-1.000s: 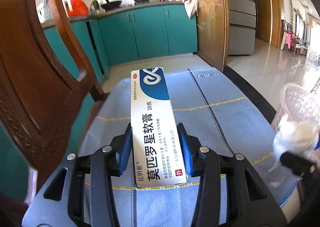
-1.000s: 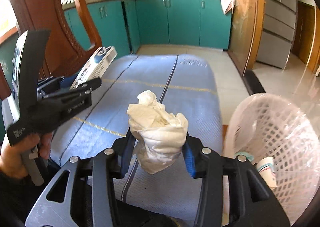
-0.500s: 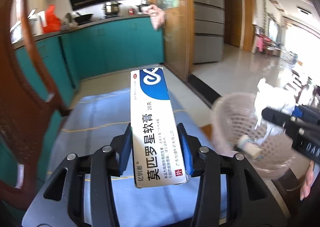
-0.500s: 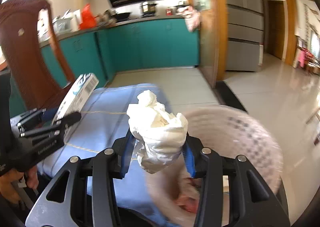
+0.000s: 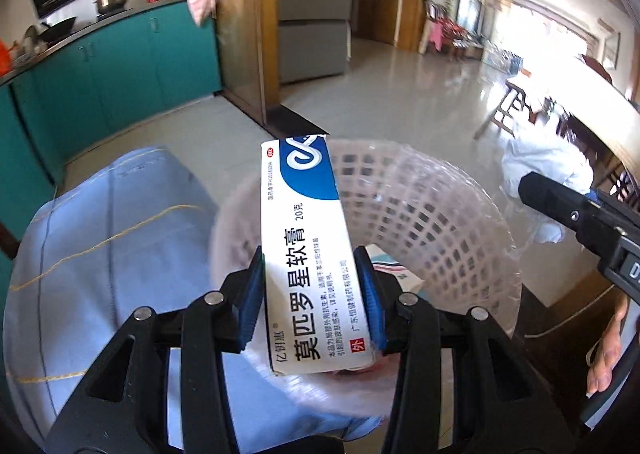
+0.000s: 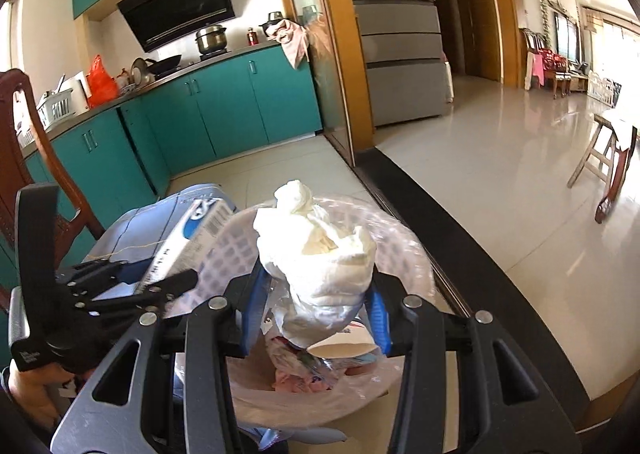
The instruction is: Collect trash
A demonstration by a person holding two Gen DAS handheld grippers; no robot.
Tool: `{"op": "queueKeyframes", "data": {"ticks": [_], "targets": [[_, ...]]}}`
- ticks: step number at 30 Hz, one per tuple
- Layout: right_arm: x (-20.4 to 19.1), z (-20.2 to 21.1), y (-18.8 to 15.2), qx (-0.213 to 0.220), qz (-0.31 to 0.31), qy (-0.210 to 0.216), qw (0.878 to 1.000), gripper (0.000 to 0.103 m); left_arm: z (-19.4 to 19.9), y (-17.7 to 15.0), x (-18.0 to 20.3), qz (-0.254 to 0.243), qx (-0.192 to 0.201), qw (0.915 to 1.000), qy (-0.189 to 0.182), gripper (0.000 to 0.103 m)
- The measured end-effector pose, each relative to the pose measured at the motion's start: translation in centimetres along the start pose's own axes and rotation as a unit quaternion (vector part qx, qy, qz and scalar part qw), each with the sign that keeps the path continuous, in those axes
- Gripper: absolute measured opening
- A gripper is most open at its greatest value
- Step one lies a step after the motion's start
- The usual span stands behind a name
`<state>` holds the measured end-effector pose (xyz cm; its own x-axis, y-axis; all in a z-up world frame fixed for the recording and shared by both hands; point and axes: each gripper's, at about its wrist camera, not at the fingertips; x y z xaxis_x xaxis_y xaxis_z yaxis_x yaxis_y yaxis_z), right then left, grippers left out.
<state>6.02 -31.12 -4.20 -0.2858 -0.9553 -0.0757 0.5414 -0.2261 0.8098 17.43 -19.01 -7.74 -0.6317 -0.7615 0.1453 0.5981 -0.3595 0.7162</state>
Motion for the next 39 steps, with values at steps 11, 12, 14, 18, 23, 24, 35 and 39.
{"op": "queueKeyframes", "data": {"ticks": [11, 12, 14, 18, 23, 24, 35, 39], "targets": [[0.9, -1.3, -0.6, -0.016, -0.008, -0.006, 1.000, 0.044, -2.6, 0.2, 2.4, -0.023, -0.015, 0.9995, 0.015, 0.044], [0.9, -1.5, -0.6, -0.017, -0.006, -0.007, 1.000, 0.044, -2.7, 0.2, 2.4, -0.022, -0.016, 0.9995, 0.015, 0.044], [0.9, -1.7, -0.5, -0.019, -0.004, -0.008, 1.000, 0.044, -2.8, 0.3, 2.5, -0.023, -0.016, 0.9995, 0.012, 0.047], [0.5, -2.2, -0.2, -0.024, -0.002, -0.007, 1.000, 0.044, -2.5, 0.1, 2.3, -0.022, -0.015, 0.9996, 0.012, 0.067], [0.2, -2.6, -0.2, -0.030, 0.002, -0.005, 1.000, 0.044, -0.9, 0.1, 1.1, -0.007, 0.003, 0.9995, 0.030, 0.071], [0.0, -2.6, -0.2, -0.031, 0.003, -0.004, 1.000, 0.044, -0.4, 0.1, 0.7, 0.000, 0.008, 0.9992, 0.039, 0.072], [-4.2, -3.5, -0.2, -0.053, 0.058, 0.001, 0.997, 0.078, 6.6, -1.2, -2.6, 0.049, 0.063, 0.9915, 0.103, 0.080], [-5.0, -1.5, -0.2, -0.032, 0.064, -0.004, 0.997, 0.090, 10.0, -2.0, -2.5, 0.044, 0.091, 0.9861, 0.132, 0.087]]}}
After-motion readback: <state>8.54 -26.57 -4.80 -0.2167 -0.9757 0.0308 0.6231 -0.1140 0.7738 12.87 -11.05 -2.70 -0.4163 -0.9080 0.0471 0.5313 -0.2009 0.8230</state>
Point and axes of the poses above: each gripper's, at about its wrist camera, not at the fingertips, and z roughly against the way its jaws point, x to its right, y to its top, and after that the axes turned 11 degrees about -y, right-handed
